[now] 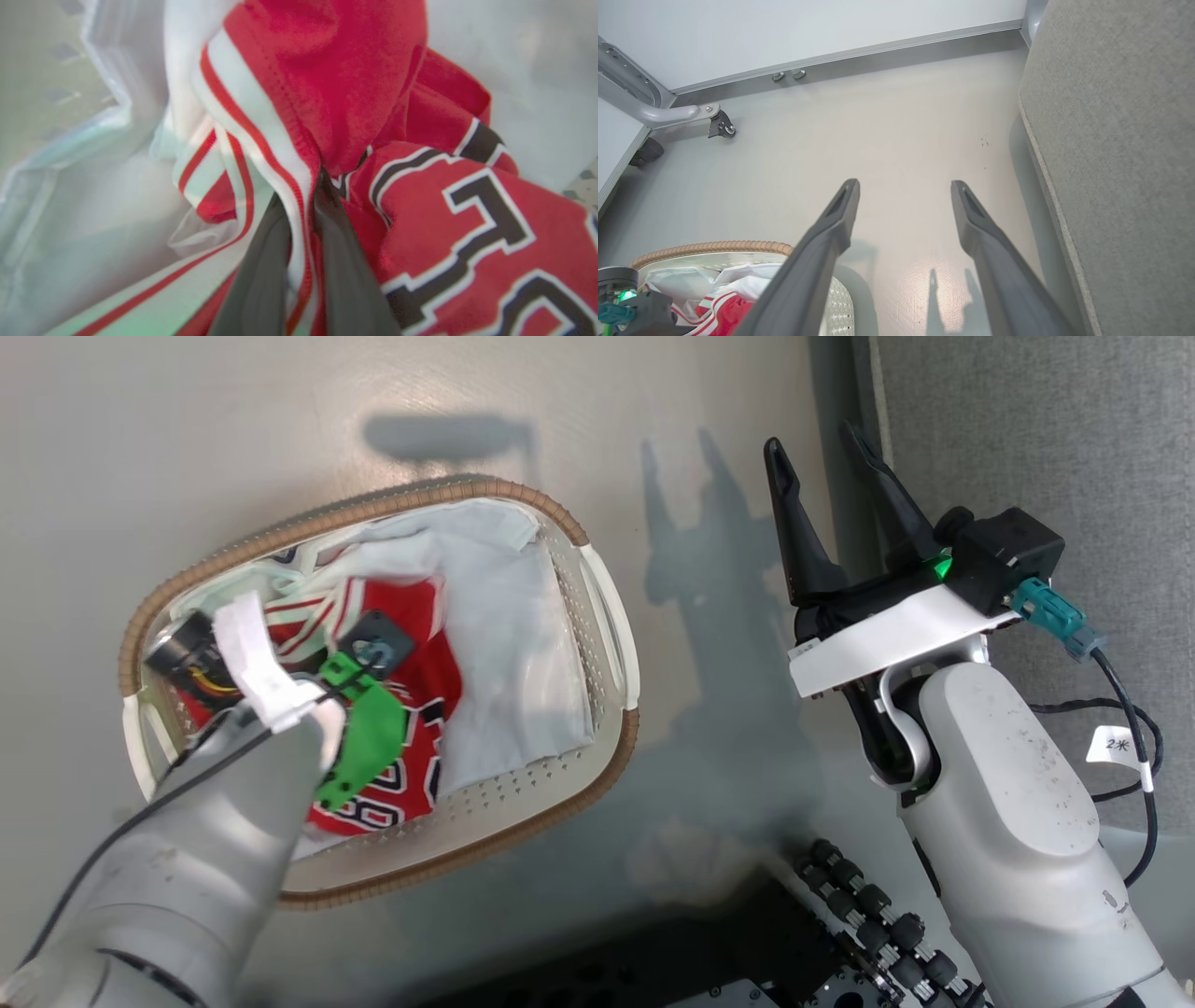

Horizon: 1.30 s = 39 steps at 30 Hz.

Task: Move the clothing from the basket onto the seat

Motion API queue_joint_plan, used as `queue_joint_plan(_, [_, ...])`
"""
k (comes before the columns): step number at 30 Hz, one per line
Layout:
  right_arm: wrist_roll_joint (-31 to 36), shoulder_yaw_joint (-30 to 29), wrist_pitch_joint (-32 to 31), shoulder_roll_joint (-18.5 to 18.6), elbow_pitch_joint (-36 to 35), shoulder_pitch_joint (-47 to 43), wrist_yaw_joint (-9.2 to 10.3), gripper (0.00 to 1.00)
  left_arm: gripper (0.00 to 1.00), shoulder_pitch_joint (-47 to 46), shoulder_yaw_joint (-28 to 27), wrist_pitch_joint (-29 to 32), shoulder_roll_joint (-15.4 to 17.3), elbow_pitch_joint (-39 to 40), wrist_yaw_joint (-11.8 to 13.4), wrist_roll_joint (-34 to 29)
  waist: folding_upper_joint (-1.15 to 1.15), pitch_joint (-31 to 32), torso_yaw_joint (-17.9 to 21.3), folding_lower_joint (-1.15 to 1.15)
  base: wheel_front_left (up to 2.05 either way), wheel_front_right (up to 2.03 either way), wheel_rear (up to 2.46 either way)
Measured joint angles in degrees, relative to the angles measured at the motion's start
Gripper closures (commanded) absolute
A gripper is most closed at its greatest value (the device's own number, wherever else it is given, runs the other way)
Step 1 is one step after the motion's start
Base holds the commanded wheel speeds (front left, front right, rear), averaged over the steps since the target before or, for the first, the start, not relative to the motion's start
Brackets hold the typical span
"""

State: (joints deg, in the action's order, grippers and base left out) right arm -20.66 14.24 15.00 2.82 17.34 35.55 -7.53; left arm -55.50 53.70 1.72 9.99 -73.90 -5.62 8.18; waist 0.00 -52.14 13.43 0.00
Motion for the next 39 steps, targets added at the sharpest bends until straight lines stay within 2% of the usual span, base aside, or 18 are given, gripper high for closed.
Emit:
queue_joint_plan(6, [0.8,-0.6,0.0,0.0,1.7,-0.5,0.00,0.00,1.00,-0.1,0.1,-5.1,-4.1,0.5,-0.5,1.6,0.00,3.0,-0.5,0.00,0.00,0.00,0.00])
queue_joint_plan(12, [1.7,-1.3,0.0,0.0,3.5,-2.0,0.00,0.00,1.00,0.3,-0.2,-9.8,-5.9,0.6,-1.0,3.5,0.00,7.1,-1.5,0.00,0.00,0.00,0.00])
queue_joint_plan(22, [3.7,-3.5,0.0,0.0,6.6,-6.6,0.00,0.00,1.00,4.6,-2.3,-15.4,-6.9,2.9,-1.7,10.5,0.00,16.0,-4.0,0.00,0.00,0.00,0.00])
queue_joint_plan(32, [6.2,-4.8,0.0,0.0,7.8,-12.3,0.00,0.00,1.00,11.0,-4.4,-16.7,-7.0,14.7,-1.4,20.0,0.00,26.0,-6.9,0.00,0.00,0.00,0.00])
queue_joint_plan(39, [6.4,-5.0,0.0,0.0,8.3,-15.5,0.00,0.00,1.00,14.4,-8.7,-16.8,-7.1,24.1,0.6,20.7,0.00,32.3,-8.8,0.00,0.00,0.00,0.00])
